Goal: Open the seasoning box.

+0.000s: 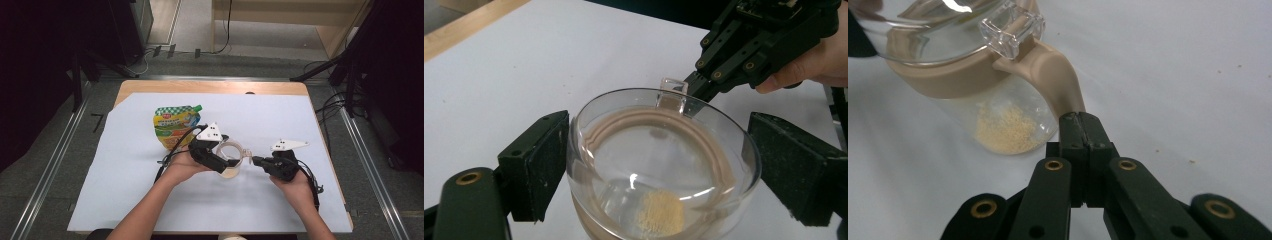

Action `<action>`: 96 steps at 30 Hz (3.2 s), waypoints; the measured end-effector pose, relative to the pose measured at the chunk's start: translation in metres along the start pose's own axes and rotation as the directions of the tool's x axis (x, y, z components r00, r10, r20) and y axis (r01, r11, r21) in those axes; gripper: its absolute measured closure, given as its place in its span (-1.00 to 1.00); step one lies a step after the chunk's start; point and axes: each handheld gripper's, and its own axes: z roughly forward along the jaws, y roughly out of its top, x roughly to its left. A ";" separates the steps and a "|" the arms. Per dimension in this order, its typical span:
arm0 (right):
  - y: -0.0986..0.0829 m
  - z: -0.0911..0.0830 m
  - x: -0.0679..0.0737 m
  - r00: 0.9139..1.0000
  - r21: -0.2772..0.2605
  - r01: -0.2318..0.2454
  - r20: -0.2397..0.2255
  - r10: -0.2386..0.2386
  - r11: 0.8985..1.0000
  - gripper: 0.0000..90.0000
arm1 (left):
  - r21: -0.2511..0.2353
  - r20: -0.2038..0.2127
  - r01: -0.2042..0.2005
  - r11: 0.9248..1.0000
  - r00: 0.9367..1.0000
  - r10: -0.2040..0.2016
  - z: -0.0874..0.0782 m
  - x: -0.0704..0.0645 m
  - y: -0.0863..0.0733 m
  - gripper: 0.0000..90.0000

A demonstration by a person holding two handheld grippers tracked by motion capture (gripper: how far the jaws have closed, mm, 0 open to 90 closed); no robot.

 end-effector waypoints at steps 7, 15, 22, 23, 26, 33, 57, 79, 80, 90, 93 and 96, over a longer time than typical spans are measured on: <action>0.000 0.000 0.000 1.000 0.000 -0.003 -0.001 0.003 1.000 1.00 | 0.000 -0.006 0.006 1.000 1.000 -0.006 0.000 -0.001 0.003 -0.70; -0.001 -0.001 -0.001 1.000 -0.001 -0.008 0.009 0.008 1.000 1.00 | 0.030 -0.016 0.003 1.000 1.000 -0.002 0.005 -0.003 0.024 -0.70; -0.001 -0.004 -0.005 1.000 -0.015 -0.025 0.008 0.025 1.000 1.00 | 0.033 -0.028 -0.020 0.999 0.999 0.021 0.012 -0.008 0.037 -0.70; -0.001 -0.004 -0.004 1.000 -0.016 -0.023 0.007 0.023 1.000 1.00 | 0.029 -0.029 -0.023 0.999 0.999 0.024 0.011 -0.008 0.038 -0.70; -0.001 -0.003 -0.002 1.000 -0.017 -0.017 0.007 0.017 1.000 1.00 | 0.038 -0.025 -0.022 0.999 0.999 0.023 0.009 -0.007 0.040 -0.70; 0.000 -0.002 -0.001 1.000 -0.021 -0.012 -0.004 0.012 1.000 1.00 | 0.033 -0.012 -0.028 0.999 1.000 0.029 0.013 -0.006 0.048 -0.71; 0.001 -0.006 -0.003 1.000 -0.039 -0.017 -0.009 0.017 0.999 0.96 | 0.015 0.141 0.075 0.997 0.987 -0.076 0.030 0.000 0.053 -0.91; -0.010 -0.029 0.005 1.000 -0.056 -0.016 0.010 0.016 0.998 0.66 | 0.005 0.092 0.134 0.991 0.987 -0.134 -0.024 0.007 0.029 -0.33; -0.012 -0.029 0.008 1.000 -0.051 -0.011 0.012 0.012 0.999 0.61 | -0.001 0.082 0.141 0.990 0.987 -0.140 -0.031 0.010 0.022 -0.25; -0.017 -0.023 0.026 0.998 -0.022 0.057 -0.040 -0.058 0.998 0.32 | 0.085 0.124 0.182 0.980 0.974 -0.192 -0.057 0.017 0.005 0.25; -0.016 -0.020 0.028 0.996 -0.027 0.071 -0.057 -0.073 0.997 0.28 | 0.088 0.104 0.210 0.974 0.970 -0.219 -0.068 0.021 0.000 0.27; -0.015 -0.018 0.029 0.995 -0.024 0.075 -0.066 -0.076 0.997 0.26 | 0.093 0.061 0.222 0.971 0.972 -0.228 -0.081 0.024 -0.005 0.24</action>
